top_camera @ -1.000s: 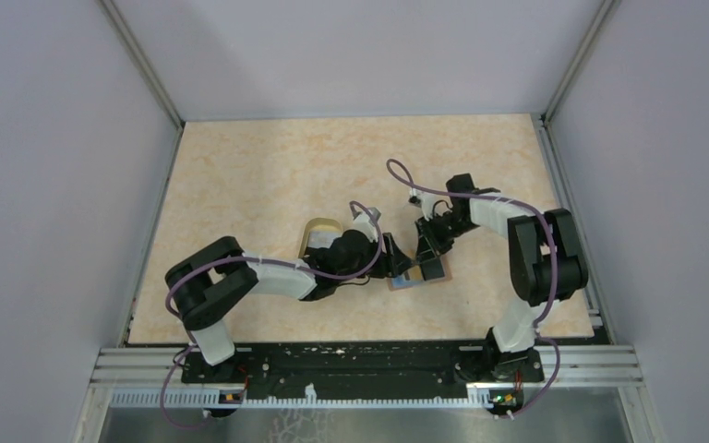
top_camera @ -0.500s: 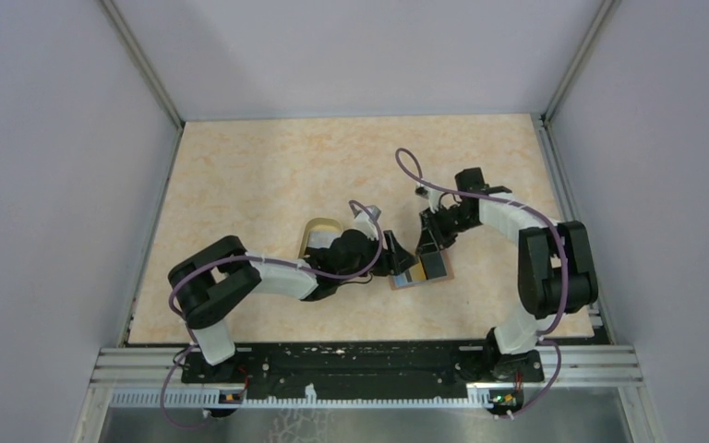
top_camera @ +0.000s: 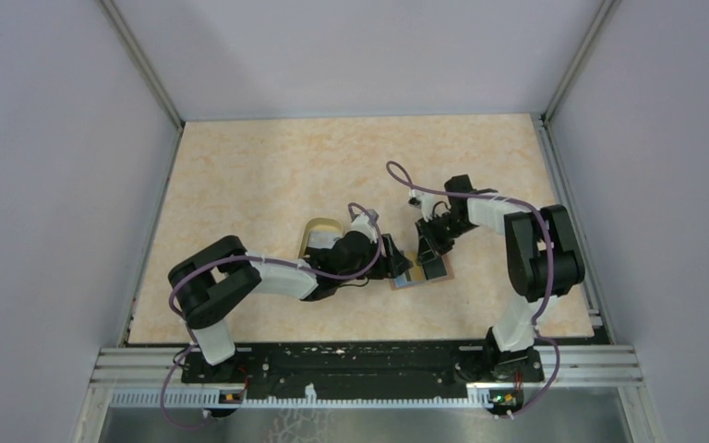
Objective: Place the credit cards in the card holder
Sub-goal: Insert the credit card into the card holder.
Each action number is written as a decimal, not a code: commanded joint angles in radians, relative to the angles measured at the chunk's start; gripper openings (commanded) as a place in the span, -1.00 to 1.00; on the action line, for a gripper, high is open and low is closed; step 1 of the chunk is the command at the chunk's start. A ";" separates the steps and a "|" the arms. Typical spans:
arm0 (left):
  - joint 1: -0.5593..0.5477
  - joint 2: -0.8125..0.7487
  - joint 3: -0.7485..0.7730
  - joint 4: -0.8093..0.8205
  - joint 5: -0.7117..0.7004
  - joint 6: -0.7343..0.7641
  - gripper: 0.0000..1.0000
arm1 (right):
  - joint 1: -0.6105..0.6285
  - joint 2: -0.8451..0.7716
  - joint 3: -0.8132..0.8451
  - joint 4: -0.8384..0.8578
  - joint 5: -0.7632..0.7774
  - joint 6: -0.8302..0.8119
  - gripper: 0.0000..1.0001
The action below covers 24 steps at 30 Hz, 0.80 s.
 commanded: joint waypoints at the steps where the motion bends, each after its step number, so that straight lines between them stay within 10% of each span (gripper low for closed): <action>1: -0.003 -0.014 0.011 -0.043 -0.032 0.027 0.37 | 0.018 0.023 0.004 0.015 0.042 0.000 -0.78; 24: -0.003 -0.059 -0.046 0.002 -0.020 0.006 0.35 | 0.032 0.083 0.020 -0.005 0.012 0.009 -0.75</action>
